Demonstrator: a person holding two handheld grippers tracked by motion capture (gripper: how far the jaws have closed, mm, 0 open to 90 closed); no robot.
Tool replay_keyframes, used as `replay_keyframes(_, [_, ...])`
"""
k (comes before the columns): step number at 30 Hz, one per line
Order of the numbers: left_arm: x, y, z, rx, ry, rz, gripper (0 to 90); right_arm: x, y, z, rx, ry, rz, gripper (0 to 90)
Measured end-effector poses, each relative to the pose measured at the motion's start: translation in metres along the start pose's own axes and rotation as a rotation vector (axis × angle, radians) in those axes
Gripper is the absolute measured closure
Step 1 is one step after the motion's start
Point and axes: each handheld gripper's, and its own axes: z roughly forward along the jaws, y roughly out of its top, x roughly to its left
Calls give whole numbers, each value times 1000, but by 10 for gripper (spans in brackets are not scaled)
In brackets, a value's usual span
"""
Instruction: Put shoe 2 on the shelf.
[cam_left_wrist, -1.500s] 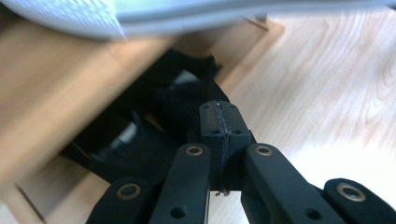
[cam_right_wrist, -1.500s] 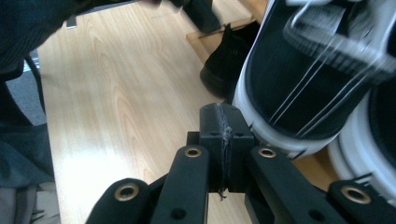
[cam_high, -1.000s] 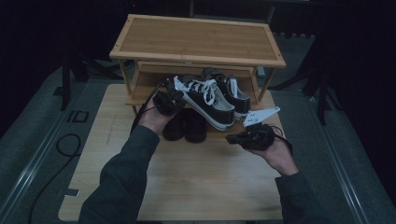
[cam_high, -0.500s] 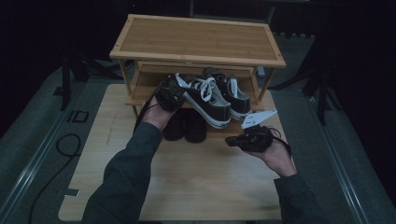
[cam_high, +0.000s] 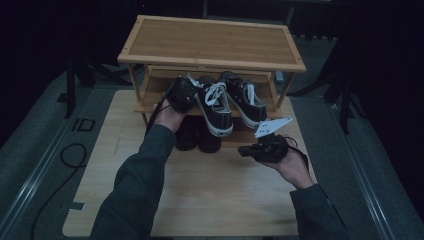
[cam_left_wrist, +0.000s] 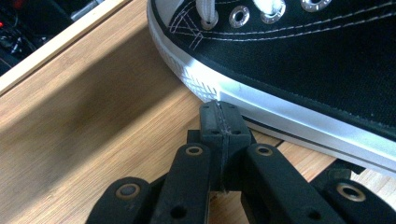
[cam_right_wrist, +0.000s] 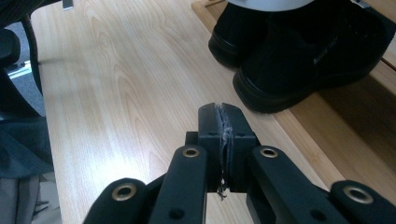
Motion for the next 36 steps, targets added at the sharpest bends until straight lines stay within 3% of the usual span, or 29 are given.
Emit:
replay_keyframes(11, [3, -4, -5, -4, -31, 8, 900, 9, 21, -1, -65, 8, -38, 884])
replay_keyframes(22, [15, -12, -11, 1, -19, 4, 900, 13, 43, -2, -133, 12, -58, 888])
replay_keyframes(36, [22, -24, -12, 5, -21, 10, 900, 7, 51, 6, -134, 9, -47, 900])
